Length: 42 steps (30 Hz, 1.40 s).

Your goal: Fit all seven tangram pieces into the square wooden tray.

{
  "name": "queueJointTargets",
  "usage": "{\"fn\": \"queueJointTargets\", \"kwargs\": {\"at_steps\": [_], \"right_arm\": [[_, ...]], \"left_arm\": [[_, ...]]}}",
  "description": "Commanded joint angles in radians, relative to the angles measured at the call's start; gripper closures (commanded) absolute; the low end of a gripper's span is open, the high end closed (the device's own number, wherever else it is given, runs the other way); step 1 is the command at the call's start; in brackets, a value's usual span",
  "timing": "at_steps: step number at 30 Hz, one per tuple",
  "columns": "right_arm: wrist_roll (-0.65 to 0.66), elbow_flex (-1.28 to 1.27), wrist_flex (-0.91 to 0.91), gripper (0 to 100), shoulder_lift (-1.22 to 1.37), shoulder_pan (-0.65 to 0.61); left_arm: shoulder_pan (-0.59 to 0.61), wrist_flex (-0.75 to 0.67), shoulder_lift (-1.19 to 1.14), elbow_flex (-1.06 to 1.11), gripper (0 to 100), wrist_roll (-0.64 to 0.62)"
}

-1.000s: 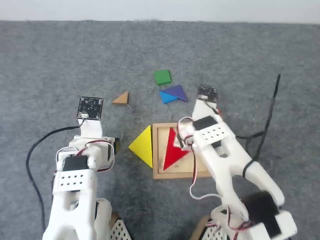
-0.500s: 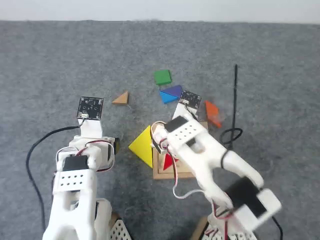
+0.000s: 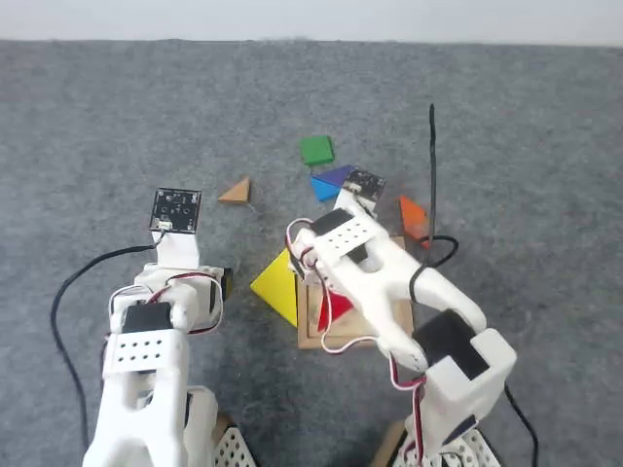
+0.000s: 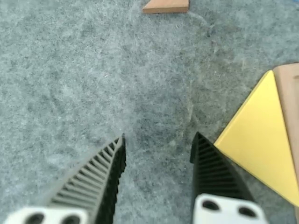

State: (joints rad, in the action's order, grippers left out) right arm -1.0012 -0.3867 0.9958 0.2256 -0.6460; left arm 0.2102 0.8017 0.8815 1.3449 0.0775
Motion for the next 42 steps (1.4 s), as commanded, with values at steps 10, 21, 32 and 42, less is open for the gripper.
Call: {"fn": "queueJointTargets", "kwargs": {"at_steps": [10, 21, 32, 42], "right_arm": [[0.16, 0.028, -0.001, 60.4, 0.012, 0.028], [0.181, 0.063, 0.031, 60.4, 0.071, -0.016], [0.181, 0.199, 0.2, 60.4, 0.18, -0.021], [0.18, 0.213, 0.243, 60.4, 0.196, -0.059]], "left_arm": [[0.005, -0.015, 0.023, -0.012, 78, 0.009], [0.005, -0.015, 0.023, -0.012, 78, 0.011], [0.005, -0.014, 0.023, -0.012, 78, 0.011], [0.005, -0.014, 0.023, -0.012, 78, 0.011]]}}
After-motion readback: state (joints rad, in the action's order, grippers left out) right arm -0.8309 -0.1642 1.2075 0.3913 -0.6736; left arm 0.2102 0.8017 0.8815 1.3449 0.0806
